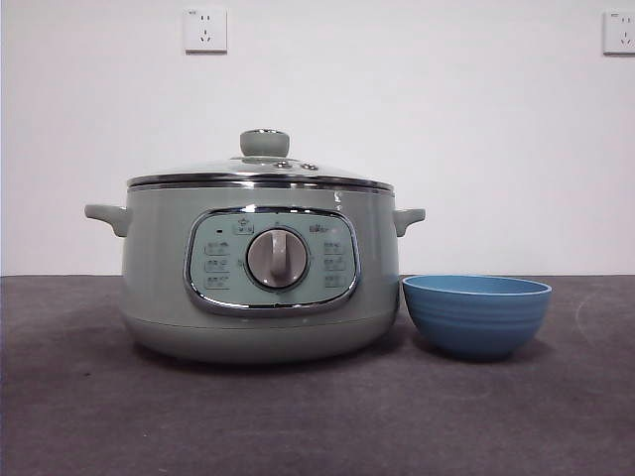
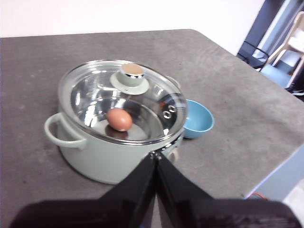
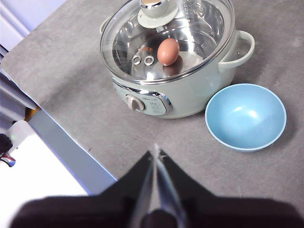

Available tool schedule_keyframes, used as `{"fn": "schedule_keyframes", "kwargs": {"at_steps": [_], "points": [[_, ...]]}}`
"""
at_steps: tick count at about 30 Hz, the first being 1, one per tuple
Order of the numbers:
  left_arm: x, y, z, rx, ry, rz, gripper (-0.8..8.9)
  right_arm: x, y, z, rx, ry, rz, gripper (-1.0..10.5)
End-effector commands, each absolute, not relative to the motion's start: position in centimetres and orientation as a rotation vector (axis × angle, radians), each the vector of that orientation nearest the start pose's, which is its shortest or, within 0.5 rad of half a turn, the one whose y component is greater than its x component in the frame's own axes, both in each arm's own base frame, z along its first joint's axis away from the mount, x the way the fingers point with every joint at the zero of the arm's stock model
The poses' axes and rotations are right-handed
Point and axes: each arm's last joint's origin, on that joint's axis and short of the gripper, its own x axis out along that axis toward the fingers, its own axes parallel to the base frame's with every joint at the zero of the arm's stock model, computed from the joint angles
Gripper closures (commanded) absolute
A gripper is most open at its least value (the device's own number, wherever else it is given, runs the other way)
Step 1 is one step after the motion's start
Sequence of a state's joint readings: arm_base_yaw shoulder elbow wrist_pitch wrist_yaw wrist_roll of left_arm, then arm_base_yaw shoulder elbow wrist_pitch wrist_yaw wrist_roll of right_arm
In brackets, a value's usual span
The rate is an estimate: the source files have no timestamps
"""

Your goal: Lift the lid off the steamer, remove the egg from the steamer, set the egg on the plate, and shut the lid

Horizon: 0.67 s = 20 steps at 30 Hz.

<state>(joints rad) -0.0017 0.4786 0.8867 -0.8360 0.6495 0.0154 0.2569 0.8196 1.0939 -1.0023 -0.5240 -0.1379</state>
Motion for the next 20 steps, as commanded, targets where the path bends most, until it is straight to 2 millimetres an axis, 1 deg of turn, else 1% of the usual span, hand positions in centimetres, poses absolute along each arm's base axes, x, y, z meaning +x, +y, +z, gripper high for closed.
{"fn": "schedule_keyframes", "kwargs": {"at_steps": [1, 2, 4, 5, 10, 13, 16, 20], "points": [[6.8, -1.9, 34.2, -0.141, 0.398, -0.692, 6.41, 12.0, 4.7, 35.9, -0.023, 0.689, 0.795, 6.5], [6.7, -1.9, 34.2, -0.156, 0.402, -0.701, 5.26, 12.0, 4.7, 35.9, -0.014, 0.693, 0.792, 5.6], [6.8, -1.9, 34.2, -0.169, 0.407, -0.702, 3.36, 12.0, 4.7, 35.9, -0.011, 0.694, 0.791, 4.6], [6.8, -1.9, 34.2, -0.171, 0.408, -0.702, 2.95, 12.0, 4.7, 35.9, -0.011, 0.694, 0.791, 4.4], [6.8, -1.9, 34.3, -0.171, 0.400, -0.701, 2.97, 12.0, 4.7, 35.9, -0.012, 0.693, 0.791, 4.4], [7.2, -1.9, 34.8, -0.156, 0.361, -0.704, 2.97, 12.0, 4.7, 35.9, -0.012, 0.693, 0.792, 4.4], [8.2, -1.9, 35.8, -0.148, 0.338, -0.706, 2.97, 12.0, 4.7, 35.9, -0.013, 0.691, 0.791, 4.4], [10.1, -2.1, 37.2, -0.144, 0.347, -0.720, 3.04, 12.0, 4.7, 35.9, -0.013, 0.691, 0.791, 4.4]]}}
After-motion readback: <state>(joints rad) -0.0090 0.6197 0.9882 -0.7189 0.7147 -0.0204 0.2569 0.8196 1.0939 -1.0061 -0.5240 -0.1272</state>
